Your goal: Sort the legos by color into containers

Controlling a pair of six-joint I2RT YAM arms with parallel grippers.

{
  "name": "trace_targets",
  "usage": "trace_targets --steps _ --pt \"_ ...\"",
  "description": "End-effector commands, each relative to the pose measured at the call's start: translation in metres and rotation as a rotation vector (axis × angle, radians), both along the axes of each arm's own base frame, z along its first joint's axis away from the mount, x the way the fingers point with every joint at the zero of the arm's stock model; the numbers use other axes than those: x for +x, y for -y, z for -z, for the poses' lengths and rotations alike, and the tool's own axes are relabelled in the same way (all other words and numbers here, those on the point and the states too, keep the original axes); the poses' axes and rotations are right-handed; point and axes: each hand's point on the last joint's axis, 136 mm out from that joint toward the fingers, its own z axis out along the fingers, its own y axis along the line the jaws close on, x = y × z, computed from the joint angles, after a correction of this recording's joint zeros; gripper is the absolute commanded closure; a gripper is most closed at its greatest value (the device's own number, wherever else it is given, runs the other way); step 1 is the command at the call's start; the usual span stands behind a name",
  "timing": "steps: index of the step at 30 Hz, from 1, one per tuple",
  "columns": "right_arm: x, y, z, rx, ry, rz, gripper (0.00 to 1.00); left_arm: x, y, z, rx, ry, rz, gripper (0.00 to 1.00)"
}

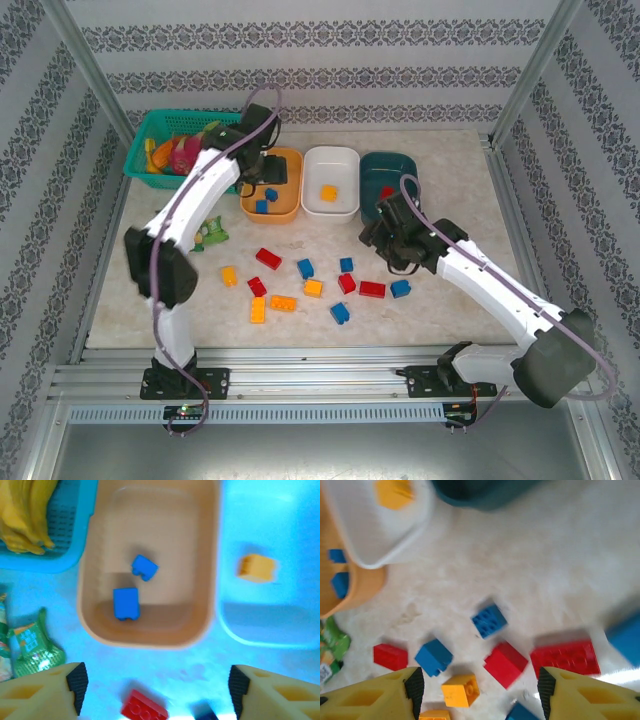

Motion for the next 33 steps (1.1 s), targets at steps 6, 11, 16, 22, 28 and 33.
trace_targets --steps 6,11,16,22,28,33 --pt "-0.041 0.011 0.078 0.131 -0.298 0.531 0.32 -0.116 0.065 -0.018 -0.328 0.135 0.332 0.16" --pt "-0.043 0.009 0.093 0.135 -0.338 0.62 0.3 -0.162 0.061 -0.003 -0.36 0.104 0.352 0.17" --pt "-0.052 0.007 0.114 0.14 -0.433 0.698 0.3 -0.177 0.054 0.002 -0.325 0.091 0.348 0.17" --pt "-0.046 0.002 0.125 0.147 -0.444 0.71 0.31 -0.177 0.057 -0.003 -0.336 0.103 0.357 0.17" --pt "-0.04 0.004 0.14 0.137 -0.46 0.722 0.38 -0.176 0.063 -0.004 -0.346 0.108 0.362 0.17" --pt "-0.03 0.005 0.144 0.133 -0.452 0.721 0.48 -0.174 0.065 -0.006 -0.347 0.113 0.363 0.18"
